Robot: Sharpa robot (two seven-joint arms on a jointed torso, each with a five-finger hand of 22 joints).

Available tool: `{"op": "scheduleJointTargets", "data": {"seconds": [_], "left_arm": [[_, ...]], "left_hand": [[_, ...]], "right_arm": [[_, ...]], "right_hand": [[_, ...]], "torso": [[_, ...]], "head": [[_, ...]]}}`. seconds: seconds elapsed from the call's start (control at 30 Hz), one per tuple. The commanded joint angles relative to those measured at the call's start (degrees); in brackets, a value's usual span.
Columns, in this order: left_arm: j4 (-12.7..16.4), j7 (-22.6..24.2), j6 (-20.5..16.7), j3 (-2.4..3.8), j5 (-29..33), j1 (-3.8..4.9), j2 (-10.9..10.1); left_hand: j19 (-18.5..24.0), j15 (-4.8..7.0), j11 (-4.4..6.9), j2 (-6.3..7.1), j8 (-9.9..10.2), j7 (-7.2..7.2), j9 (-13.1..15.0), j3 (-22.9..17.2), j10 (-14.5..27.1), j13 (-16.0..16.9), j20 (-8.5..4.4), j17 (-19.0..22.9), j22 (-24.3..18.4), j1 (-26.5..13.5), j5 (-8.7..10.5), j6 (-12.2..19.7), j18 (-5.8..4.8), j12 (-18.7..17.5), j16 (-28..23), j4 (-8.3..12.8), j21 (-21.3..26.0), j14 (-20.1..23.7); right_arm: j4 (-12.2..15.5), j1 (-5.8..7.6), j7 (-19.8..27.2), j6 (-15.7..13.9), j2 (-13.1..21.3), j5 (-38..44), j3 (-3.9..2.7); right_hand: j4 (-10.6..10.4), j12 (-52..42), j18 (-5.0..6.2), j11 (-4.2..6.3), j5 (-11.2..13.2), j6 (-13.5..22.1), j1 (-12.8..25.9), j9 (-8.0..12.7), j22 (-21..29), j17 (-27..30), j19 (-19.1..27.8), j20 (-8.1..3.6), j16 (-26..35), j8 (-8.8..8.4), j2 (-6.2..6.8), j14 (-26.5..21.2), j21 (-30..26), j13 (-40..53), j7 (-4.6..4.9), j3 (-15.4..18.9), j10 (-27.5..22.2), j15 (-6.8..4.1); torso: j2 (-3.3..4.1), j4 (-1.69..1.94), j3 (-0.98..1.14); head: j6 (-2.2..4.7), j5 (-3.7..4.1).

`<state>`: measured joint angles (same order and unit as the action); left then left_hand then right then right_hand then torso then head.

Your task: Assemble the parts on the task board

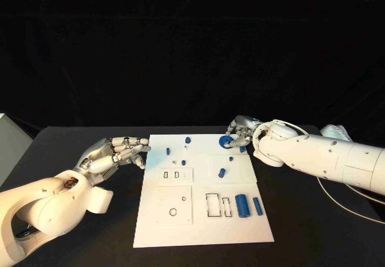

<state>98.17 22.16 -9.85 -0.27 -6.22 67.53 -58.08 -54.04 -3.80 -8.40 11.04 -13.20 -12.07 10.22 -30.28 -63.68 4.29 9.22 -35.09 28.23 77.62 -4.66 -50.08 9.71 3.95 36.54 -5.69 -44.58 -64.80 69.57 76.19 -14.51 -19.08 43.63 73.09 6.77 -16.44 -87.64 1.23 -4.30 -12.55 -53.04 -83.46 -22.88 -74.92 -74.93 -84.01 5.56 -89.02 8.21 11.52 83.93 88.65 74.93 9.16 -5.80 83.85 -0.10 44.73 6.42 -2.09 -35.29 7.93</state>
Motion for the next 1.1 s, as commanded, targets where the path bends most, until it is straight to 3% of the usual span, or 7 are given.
{"op": "scheduleJointTargets", "data": {"seconds": [0.03,0.2,0.4,0.67,0.93,1.1], "left_arm": [[0.04,0.22,1.11,0.04,-0.07,0.07,0.06],[0.03,0.18,1.13,0.04,-0.07,0.07,0.05],[-0.01,0.12,1.15,0.04,-0.04,0.07,0.02],[-0.03,0.06,1.21,0.04,-0.12,0.07,0.03],[-0.06,0.03,1.23,0.04,-0.16,0.07,0.03],[-0.10,0.04,1.24,0.04,-0.17,0.07,0.09]], "left_hand": [[0.39,-0.03,0.14,-0.38,0.30,-0.12,0.07,-0.23,0.38,0.09,-0.03,-0.05,0.08,0.02,0.27,0.39,0.66,0.04,0.30,0.10,-0.23,0.49],[0.39,-0.03,0.14,-0.38,0.30,-0.12,0.07,-0.23,0.38,0.09,-0.03,-0.05,0.08,0.02,0.27,0.39,0.66,0.04,0.30,0.10,-0.23,0.49],[0.39,-0.03,0.14,-0.38,0.30,-0.12,0.07,-0.23,0.38,0.09,-0.03,-0.05,0.08,0.02,0.27,0.39,0.66,0.04,0.30,0.10,-0.23,0.49],[0.39,-0.03,0.14,-0.38,0.30,-0.12,0.07,-0.23,0.38,0.09,-0.03,-0.05,0.08,0.02,0.27,0.39,0.66,0.04,0.30,0.10,-0.23,0.49],[0.39,-0.03,0.14,-0.38,0.30,-0.12,0.07,-0.23,0.38,0.09,-0.03,-0.05,0.08,0.02,0.27,0.39,0.66,0.04,0.30,0.10,-0.23,0.49],[0.39,-0.03,0.14,-0.38,0.30,-0.12,0.07,-0.23,0.38,0.09,-0.03,-0.05,0.08,0.02,0.27,0.39,0.66,0.04,0.30,0.10,-0.23,0.49]], "right_arm": [[-0.29,-0.04,0.19,0.92,-0.11,-0.17,0.00],[-0.66,-0.10,0.24,1.48,-0.26,-0.47,0.01],[-0.80,-0.19,0.32,2.53,-0.14,-0.84,0.03],[-0.48,-0.29,0.69,2.52,-0.04,-1.07,0.07],[1.52,-0.33,2.25,-5.23,0.30,0.67,0.08],[5.41,-0.33,2.52,-10.43,0.85,5.93,0.06]], "right_hand": [[0.05,-0.24,-0.87,-0.06,-0.53,-0.37,0.13,-0.09,-13.73,-13.14,-5.29,0.51,-0.41,0.29,-0.72,5.64,0.27,12.33,-0.09,-0.48,3.72,0.24],[0.10,-0.29,-0.92,-0.02,-1.41,-0.52,-0.06,-0.10,-13.92,-13.22,-5.38,0.48,-0.43,0.44,-1.06,5.66,0.42,12.42,-0.12,-1.08,3.78,0.22],[0.22,-0.40,-0.99,0.28,-5.66,-1.70,-0.69,-0.08,-14.21,-13.22,-5.52,0.31,-0.43,1.07,-1.51,5.65,0.64,12.63,-0.42,-3.77,3.94,-0.02],[0.54,-0.69,-1.06,0.86,-4.41,-3.45,-1.38,0.00,-14.48,-13.31,-5.65,-0.09,-0.46,1.80,-1.37,5.67,0.85,13.05,-1.07,-8.77,4.32,-0.50],[0.92,-2.04,-1.23,1.83,-2.74,-5.98,-0.48,-0.46,-15.08,-13.48,-5.99,-0.85,-0.50,3.24,-1.55,5.72,1.35,14.68,-2.19,-12.58,5.82,-1.36],[1.13,-2.28,-1.23,2.06,-2.24,-6.44,0.05,-0.62,-15.08,-13.48,-5.99,-1.06,-0.50,3.60,-1.24,5.72,1.35,14.97,-2.44,-13.30,6.07,-1.58]], "torso": [[0.00,0.00,0.01],[0.05,-0.03,0.06],[0.02,-0.04,0.07],[0.03,-0.09,0.09],[-0.01,-0.03,0.03],[-0.04,-0.06,0.04]], "head": [[0.00,0.03],[-0.05,0.00],[-0.14,0.08],[-0.14,0.10],[-0.09,0.10],[-0.04,0.07]]}}
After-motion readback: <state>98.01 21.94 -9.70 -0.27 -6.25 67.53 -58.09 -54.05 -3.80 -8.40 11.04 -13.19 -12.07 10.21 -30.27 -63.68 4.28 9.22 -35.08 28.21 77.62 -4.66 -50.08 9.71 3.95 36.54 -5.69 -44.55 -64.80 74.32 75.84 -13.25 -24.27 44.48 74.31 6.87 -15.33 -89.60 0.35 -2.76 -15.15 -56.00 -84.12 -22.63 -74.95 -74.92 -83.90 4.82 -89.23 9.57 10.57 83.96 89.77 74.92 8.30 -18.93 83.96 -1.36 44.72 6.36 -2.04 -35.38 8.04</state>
